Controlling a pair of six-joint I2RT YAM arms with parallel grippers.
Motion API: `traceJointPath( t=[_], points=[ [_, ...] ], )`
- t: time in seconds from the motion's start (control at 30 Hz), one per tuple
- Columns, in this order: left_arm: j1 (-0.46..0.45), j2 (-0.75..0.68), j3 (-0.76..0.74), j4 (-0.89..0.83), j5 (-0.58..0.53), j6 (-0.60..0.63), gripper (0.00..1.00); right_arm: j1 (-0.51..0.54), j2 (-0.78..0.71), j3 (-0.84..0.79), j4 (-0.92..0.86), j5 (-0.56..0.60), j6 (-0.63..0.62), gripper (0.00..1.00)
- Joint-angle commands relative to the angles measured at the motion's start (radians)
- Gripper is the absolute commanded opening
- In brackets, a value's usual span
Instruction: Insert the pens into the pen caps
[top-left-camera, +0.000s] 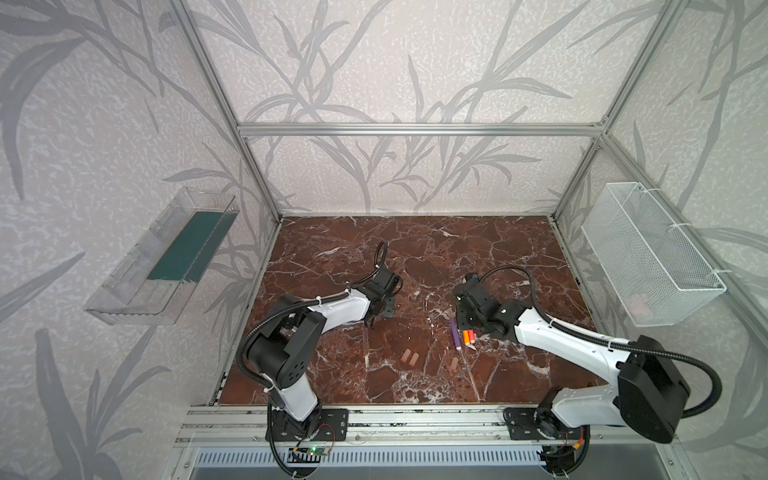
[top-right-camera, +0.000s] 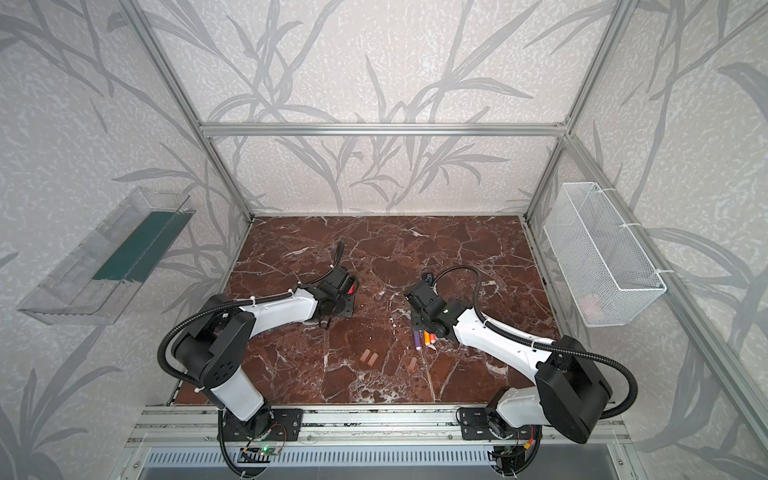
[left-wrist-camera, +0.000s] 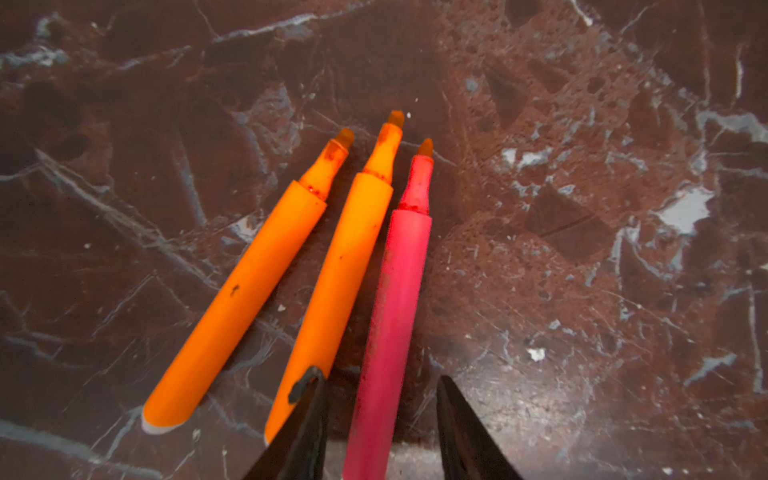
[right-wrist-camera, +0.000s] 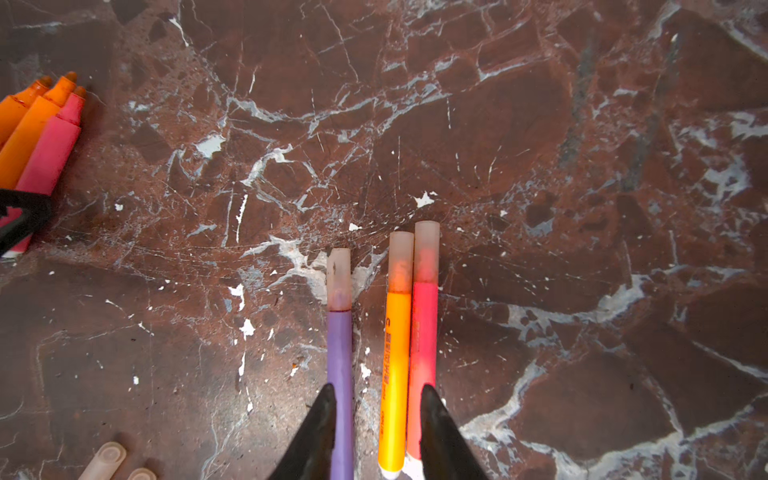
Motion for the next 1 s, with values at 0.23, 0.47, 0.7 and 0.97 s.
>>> traceJointPath(
  t=[0.23, 0.47, 0.7, 0.97],
  points=[
    [0.003, 0.05, 0.028, -0.016, 0.025, 0.007, 0.32, 0.001, -0.028, -0.021, 0.025, -0.007, 0.009, 0.35],
    [0.002, 0.05, 0.026, -0.027, 0.037, 0.009, 0.19, 0.0, -0.037, -0.029, 0.04, -0.017, 0.009, 0.35],
    [0.002, 0.024, 0.014, -0.017, 0.074, 0.01, 0.05, 0.001, -0.136, -0.114, 0.138, -0.043, 0.075, 0.36],
    [-0.011, -0.098, -0.014, -0.018, 0.154, 0.016, 0.0, 0.001, -0.342, -0.267, 0.267, -0.086, 0.155, 0.4]
  ],
)
